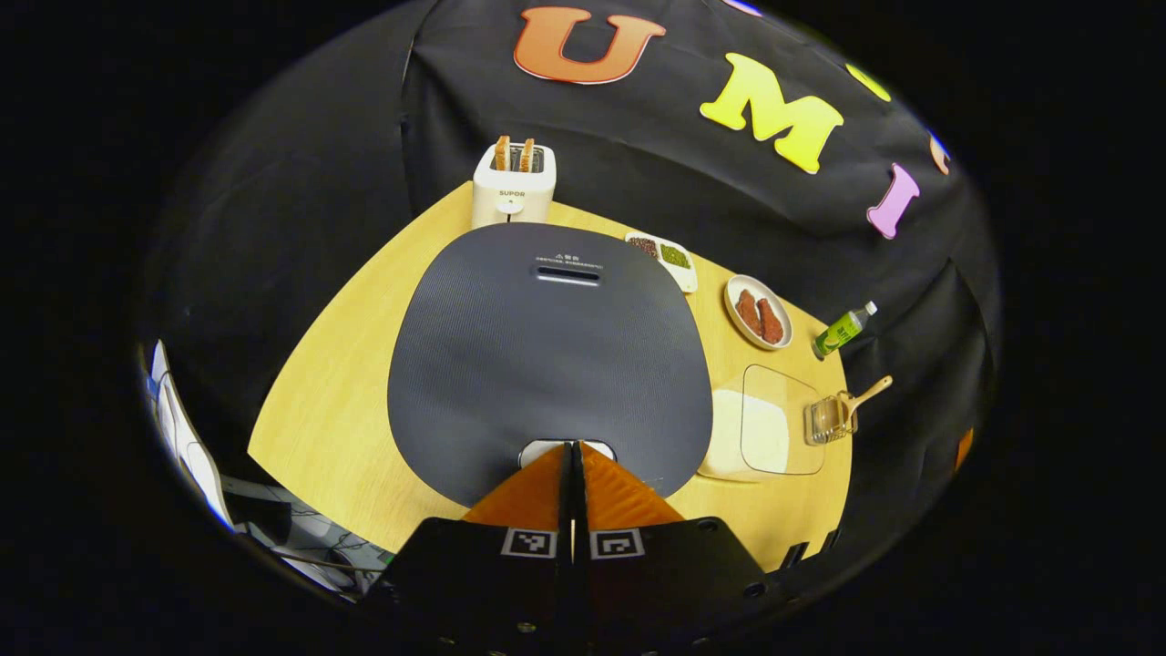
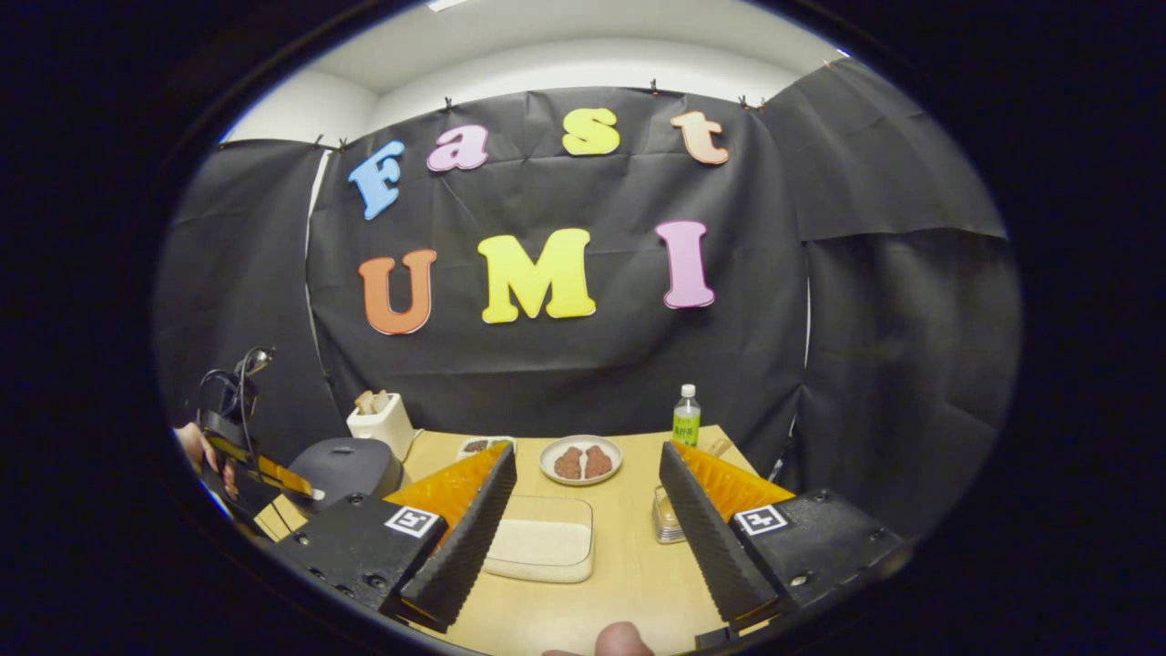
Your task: Close the left gripper, press the button to open the rice cooker; take a wooden spoon from the chopstick holder with the right hand, scoop a spoonful of rice and pour it into the rice cooker, then put the wooden spoon back into the chopstick holder.
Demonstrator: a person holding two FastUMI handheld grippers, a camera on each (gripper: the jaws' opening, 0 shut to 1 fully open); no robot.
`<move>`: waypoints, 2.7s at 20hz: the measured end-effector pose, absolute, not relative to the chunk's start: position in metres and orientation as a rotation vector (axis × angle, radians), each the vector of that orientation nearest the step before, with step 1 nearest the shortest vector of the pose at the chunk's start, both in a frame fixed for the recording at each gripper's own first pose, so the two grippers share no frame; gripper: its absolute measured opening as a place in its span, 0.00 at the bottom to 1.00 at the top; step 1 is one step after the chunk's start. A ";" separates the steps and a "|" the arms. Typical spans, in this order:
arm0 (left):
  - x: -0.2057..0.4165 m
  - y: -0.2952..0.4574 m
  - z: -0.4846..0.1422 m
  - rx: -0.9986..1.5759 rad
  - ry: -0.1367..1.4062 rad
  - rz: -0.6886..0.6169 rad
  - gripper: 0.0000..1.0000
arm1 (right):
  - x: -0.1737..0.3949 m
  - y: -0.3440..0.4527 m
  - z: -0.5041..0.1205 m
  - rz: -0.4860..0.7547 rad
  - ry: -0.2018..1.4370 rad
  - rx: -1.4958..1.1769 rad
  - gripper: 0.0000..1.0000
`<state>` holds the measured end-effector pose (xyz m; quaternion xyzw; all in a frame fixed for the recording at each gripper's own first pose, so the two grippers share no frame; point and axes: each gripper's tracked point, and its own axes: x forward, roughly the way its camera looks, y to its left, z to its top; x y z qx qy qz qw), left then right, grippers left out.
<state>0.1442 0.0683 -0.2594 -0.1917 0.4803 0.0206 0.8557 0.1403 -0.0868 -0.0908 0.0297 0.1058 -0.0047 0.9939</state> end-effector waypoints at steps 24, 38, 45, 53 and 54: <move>0.183 0.079 -0.089 -0.252 0.465 0.134 0.95 | 0.114 -0.112 -0.051 -0.062 0.132 -0.020 1.00; 0.123 0.064 -0.046 -0.126 0.227 0.200 0.95 | 0.156 -0.159 -0.083 -0.054 0.217 0.017 1.00; 0.120 0.012 -0.041 -0.149 0.220 0.167 0.95 | 0.220 -0.201 -0.144 -0.004 0.349 0.091 1.00; 0.126 -0.006 -0.046 -0.103 0.243 0.223 0.95 | 0.316 -0.239 -0.247 -0.005 0.497 0.146 1.00; 0.126 -0.005 -0.047 -0.104 0.247 0.237 0.95 | 0.328 -0.246 -0.259 -0.010 0.511 0.136 1.00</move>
